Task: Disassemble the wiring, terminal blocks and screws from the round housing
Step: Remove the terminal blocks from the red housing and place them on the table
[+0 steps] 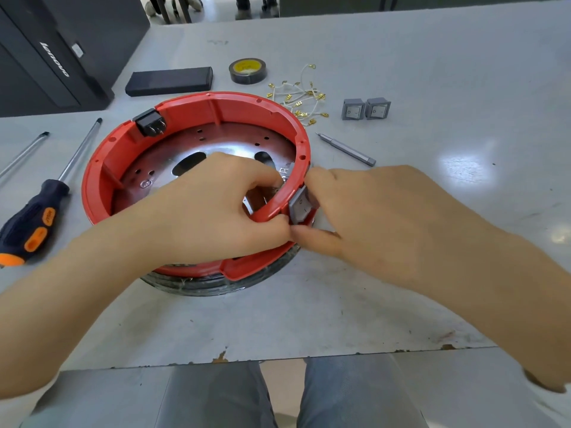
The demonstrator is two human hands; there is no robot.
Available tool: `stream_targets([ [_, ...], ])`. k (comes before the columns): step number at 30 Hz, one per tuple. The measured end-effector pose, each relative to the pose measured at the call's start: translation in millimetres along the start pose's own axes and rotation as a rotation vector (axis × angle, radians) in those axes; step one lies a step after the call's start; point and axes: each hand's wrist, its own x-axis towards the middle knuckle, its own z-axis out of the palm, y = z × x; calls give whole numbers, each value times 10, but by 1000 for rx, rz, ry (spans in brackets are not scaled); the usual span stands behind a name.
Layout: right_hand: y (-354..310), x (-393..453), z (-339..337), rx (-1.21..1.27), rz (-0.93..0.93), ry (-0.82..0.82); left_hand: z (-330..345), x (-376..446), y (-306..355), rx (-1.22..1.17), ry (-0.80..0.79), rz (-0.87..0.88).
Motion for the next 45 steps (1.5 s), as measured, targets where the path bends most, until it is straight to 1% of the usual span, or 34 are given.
stream_targets([
  [4,24,23,38,-97,-72,48,8,16,-5,21,36,27],
  [7,29,-37,99,40,-59,107,9,24,-4,41,25,30],
  [10,44,-56,210,233,-75,152,11,15,-4,45,25,41],
  [12,83,-34,290,326,-105,172,16,19,1,65,32,59],
  [16,167,16,388,438,-196,231,17,22,13,96,57,83],
  [21,221,63,461,520,-258,278,16,26,19,115,79,82],
  [24,218,87,508,552,-253,324,16,29,17,115,82,82],
  [30,112,137,601,604,-213,513,18,40,13,112,85,86],
  [39,152,161,641,606,-228,533,29,31,25,102,111,93],
  [45,205,165,647,708,-262,560,37,37,35,51,105,95],
])
